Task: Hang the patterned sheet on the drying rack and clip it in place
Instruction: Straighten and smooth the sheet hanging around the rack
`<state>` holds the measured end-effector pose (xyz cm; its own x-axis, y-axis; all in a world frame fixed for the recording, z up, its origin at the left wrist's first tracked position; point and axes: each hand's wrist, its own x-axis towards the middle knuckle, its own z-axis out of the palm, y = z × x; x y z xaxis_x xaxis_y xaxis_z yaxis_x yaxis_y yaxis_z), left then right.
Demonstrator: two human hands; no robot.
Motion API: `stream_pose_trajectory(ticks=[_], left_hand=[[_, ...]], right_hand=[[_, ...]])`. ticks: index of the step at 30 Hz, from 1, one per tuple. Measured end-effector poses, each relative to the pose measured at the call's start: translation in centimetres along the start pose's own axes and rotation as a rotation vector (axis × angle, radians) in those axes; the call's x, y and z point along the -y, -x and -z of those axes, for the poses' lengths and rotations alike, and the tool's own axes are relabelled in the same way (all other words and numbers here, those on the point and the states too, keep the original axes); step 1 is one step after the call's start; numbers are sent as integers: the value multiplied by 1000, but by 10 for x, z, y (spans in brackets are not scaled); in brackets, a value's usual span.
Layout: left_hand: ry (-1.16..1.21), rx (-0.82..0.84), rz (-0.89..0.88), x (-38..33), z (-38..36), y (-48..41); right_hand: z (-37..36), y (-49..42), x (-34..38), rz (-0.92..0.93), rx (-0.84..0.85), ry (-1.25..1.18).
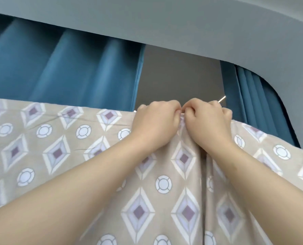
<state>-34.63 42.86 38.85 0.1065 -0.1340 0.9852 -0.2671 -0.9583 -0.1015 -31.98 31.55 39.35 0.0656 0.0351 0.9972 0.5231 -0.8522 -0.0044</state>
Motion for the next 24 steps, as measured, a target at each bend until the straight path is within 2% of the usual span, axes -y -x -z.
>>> stream_pose_trajectory(ticks=[4, 8, 14, 24], left_hand=[[-95, -6, 106, 54, 26, 16], [-201, -12, 160, 105, 55, 31], [-223, -2, 234, 191, 101, 50], [-229, 39, 255, 323, 170, 78]], right_hand=[[-20, 2, 51, 96, 119, -20], [-38, 3, 102, 170, 123, -70], [-67, -1, 186, 245, 198, -126], [-124, -5, 327, 268, 180, -107]])
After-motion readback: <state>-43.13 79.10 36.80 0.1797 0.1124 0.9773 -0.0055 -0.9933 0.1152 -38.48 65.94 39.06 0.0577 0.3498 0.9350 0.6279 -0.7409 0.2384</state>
